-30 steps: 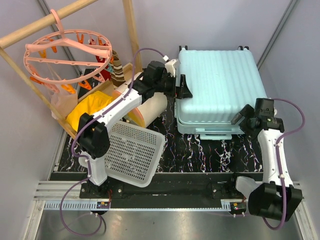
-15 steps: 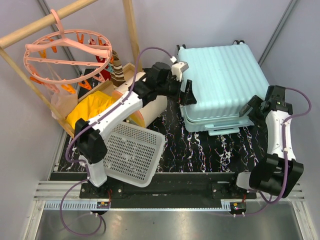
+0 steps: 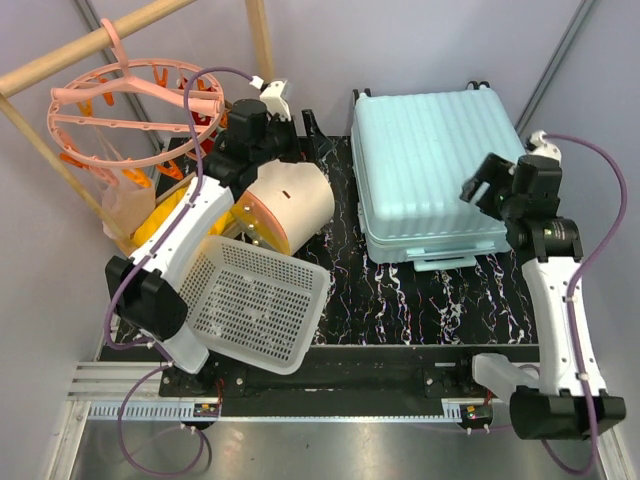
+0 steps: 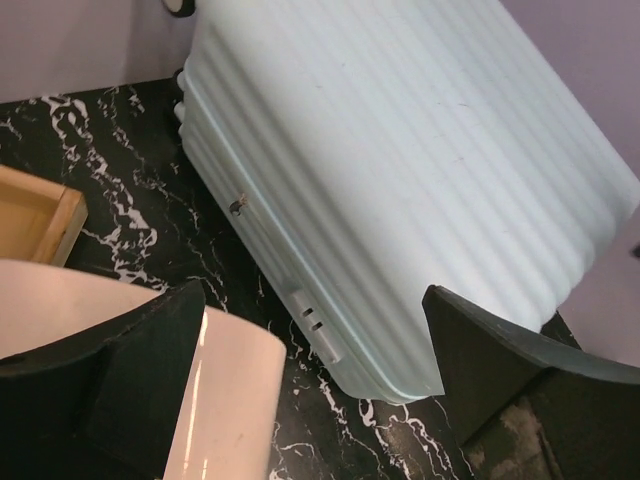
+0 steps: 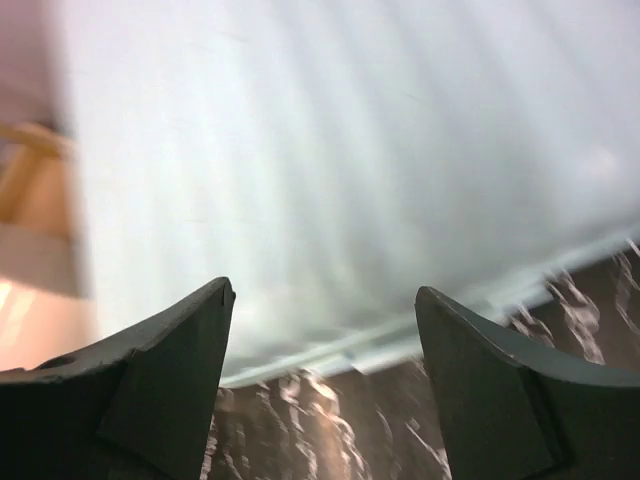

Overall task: Open, take out, and arrange the luggage
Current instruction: Adjust the luggage at the center of the board.

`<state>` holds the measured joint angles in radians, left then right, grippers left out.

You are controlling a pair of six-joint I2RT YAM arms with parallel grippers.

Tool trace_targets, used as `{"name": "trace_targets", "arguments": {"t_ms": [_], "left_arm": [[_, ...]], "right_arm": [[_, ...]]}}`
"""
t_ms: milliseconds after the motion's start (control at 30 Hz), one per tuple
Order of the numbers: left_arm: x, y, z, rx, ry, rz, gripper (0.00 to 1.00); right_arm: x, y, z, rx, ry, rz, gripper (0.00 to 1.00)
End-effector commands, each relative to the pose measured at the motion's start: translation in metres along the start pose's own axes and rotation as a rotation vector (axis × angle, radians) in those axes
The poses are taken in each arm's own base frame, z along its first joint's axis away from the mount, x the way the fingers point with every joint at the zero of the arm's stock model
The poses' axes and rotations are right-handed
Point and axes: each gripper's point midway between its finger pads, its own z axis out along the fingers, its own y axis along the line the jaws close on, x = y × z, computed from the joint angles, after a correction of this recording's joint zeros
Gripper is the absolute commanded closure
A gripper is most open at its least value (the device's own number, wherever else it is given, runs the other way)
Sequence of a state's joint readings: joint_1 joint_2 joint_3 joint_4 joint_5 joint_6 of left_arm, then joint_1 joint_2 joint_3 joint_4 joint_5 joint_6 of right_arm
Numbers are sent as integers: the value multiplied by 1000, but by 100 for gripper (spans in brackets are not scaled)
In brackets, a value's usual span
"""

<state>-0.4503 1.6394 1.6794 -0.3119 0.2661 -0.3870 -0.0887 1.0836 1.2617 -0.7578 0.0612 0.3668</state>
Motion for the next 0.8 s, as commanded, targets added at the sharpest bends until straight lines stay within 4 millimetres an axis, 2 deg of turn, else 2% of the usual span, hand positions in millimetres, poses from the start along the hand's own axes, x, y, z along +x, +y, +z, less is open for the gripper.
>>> {"name": "trace_targets", "arguments": {"t_ms": [0, 33, 67, 100, 133, 167, 200, 233, 267, 300, 333, 367, 433, 467, 533, 567, 633, 667, 700, 733, 767], "left_arm": [[-15, 9, 1, 2, -61, -11, 5], [-16, 11, 1, 1, -63, -13, 5], [-16, 11, 2, 5, -62, -17, 5], [-16, 15, 1, 0, -63, -18, 5], [-16, 16, -1, 4, -65, -19, 5], [-16, 17, -2, 8, -63, -20, 5], [-14, 18, -3, 10, -58, -24, 5], [-14, 20, -4, 10, -58, -23, 5], [-16, 20, -7, 11, -65, -24, 5], [-13, 22, -7, 11, -60, -26, 5], [-13, 22, -9, 12, -60, -26, 4], [-15, 22, -11, 11, -67, -25, 4], [-11, 24, -12, 10, -60, -27, 4], [-11, 24, -14, 10, -61, -25, 4], [-10, 26, -18, 4, -63, -22, 4], [-9, 27, -21, -2, -64, -21, 4], [-8, 31, -23, -10, -64, -21, 3], [-7, 34, -24, -17, -63, -24, 3], [-8, 34, -26, -17, -68, -25, 3], [-8, 36, -28, -20, -66, -27, 3], [-7, 40, -29, -29, -68, -30, 3]], "right_arm": [[-69, 84, -33, -216, -279, -72, 18], [-66, 106, -37, -256, -272, -104, 18], [-61, 118, -32, -271, -254, -137, 17], [-50, 133, -11, -268, -209, -203, 16], [-45, 160, -18, -316, -198, -252, 15], [-29, 173, 7, -287, -137, -299, 14], [-23, 185, 12, -277, -118, -340, 13], [-26, 201, 4, -276, -119, -375, 12], [-6, 213, 27, -246, -62, -432, 10], [-3, 219, 32, -224, -56, -474, 8], [-6, 231, 27, -210, -70, -497, 8], [9, 236, 45, -183, -34, -534, 7], [7, 243, 48, -158, -28, -539, 7], [21, 246, 60, -135, 5, -562, 7], [16, 248, 60, -89, -12, -599, 7], [27, 254, 65, -80, -3, -662, 7], [24, 255, 67, -43, -27, -717, 7], [33, 257, 74, -25, -18, -766, 7], [28, 257, 75, 1, -37, -775, 7], [31, 254, 77, 23, -23, -804, 7], [41, 253, 86, 51, -5, -844, 8]]}}
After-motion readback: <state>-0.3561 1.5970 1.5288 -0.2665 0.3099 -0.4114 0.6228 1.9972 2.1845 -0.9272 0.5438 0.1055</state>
